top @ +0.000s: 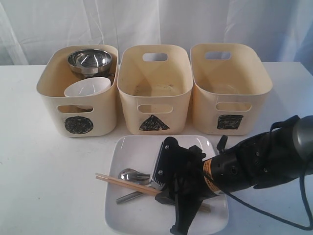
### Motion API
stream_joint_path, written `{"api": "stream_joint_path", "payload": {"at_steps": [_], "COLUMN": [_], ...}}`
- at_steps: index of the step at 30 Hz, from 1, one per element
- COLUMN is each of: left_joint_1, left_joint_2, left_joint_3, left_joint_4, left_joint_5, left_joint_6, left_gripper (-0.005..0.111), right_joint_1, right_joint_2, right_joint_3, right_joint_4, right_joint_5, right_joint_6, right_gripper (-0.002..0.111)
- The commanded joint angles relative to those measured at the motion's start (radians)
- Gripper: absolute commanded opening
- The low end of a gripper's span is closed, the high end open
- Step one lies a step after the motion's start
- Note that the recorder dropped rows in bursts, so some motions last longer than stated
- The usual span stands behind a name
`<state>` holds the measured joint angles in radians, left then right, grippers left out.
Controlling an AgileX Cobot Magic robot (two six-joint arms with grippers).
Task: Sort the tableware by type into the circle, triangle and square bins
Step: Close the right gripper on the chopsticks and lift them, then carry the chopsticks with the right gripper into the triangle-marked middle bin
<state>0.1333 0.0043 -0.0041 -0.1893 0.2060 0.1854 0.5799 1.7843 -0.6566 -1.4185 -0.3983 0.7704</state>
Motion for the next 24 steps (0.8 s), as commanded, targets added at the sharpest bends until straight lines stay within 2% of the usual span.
{"api": "stream_joint_path", "payload": {"at_steps": [1,13,24], "left_joint_1": [-0.005,-0.005,-0.005], "left_joint_2": [-0.004,-0.004,-0.004], "left_joint_3": [0.004,0.004,0.004], "left_joint_4": [-0.01,-0.01,-0.01], "left_joint_5": [0.004,0.004,0.004], "left_joint_6": [-0.006,-0.006,-0.006], "left_gripper": [0.0,0.0,0.0], "right_joint_1": [0.001,0.001,0.001], "right_joint_2": [0.011,-0.106,-0.223], "right_joint_3": [-0.006,-0.02,-0.042], "right_joint_4": [-0.013,-0.003,0.085], "right_joint_5": [0.009,-0.025,-0.021], "right_joint_6": [-0.008,0.001,-0.003], "right_gripper": [0.003,0.003,0.003]}}
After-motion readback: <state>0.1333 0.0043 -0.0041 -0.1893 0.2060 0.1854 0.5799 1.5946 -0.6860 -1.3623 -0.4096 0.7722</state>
